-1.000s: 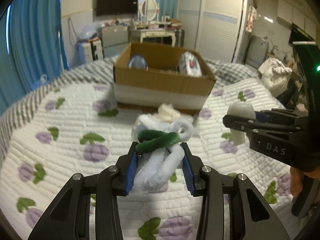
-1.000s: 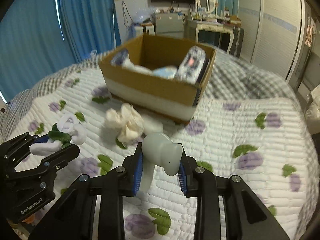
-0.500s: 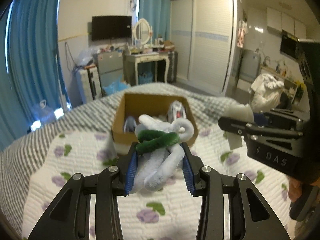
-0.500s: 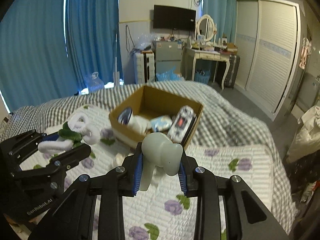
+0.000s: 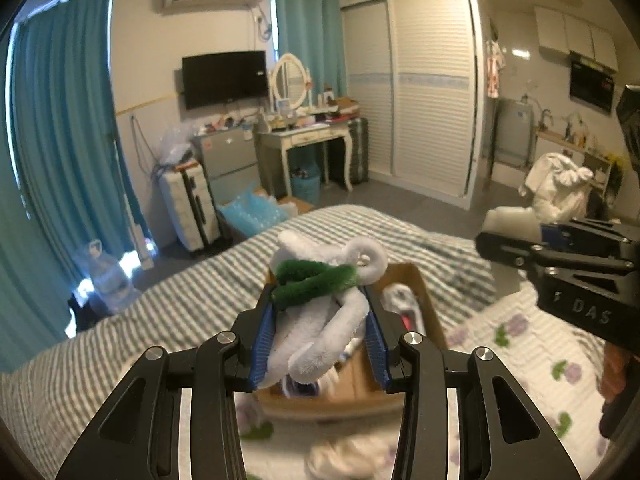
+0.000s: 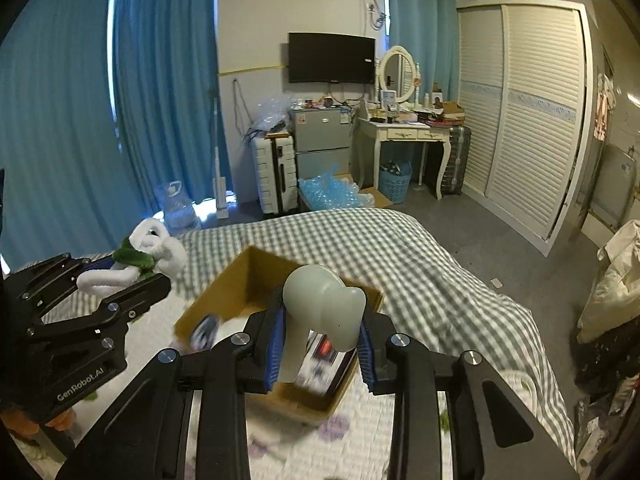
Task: Organize soft objects
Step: 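Carry the toy and plastic piece over the box and open both grippers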
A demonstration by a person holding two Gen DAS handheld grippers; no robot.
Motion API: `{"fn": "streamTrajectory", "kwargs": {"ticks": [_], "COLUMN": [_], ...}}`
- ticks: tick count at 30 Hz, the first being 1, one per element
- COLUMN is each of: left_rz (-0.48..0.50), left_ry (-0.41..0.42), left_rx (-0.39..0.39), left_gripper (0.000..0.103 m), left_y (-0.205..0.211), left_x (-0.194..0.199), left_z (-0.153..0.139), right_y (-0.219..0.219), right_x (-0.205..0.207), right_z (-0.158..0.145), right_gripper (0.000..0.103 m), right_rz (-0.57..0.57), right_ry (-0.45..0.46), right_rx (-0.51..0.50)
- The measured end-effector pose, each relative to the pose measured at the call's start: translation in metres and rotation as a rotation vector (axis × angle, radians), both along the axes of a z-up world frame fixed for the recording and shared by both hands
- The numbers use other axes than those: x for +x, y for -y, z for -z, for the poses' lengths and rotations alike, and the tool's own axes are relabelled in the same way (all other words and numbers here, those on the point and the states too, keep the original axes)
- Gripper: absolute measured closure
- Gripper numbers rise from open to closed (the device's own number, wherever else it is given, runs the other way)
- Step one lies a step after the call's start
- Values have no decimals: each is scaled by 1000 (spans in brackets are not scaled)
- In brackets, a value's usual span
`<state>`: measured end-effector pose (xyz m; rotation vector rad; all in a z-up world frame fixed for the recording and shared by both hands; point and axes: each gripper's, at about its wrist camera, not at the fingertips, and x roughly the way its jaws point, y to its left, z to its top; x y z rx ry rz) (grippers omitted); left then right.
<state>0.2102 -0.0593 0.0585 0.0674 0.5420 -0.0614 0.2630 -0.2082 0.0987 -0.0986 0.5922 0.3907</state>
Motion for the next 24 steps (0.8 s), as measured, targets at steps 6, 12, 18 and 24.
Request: {"fn": "streamTrajectory", "kwargs": {"ticks": [6,12,18,24], "left_rz": [-41,-35,-42,-87], "left_ry": [-113,-163,-104,-61], "left_rx": [15,63,99,72], "left_gripper": [63,63,51,29], "left_y": [-2,1,3,-3], "left_x": [69,97,86,66], "left_z": [47,83,87,67], "right_y": [-1,-20,-36,-30], "right_x": [66,108,118,100], "right_z": [43,89,100,73], "right_gripper": [72,72,66,38], "right_rz": [23,-18,-56,-15], "right_ry": [-104,-181,-182,-137], "right_rx": [39,58,81,115]}}
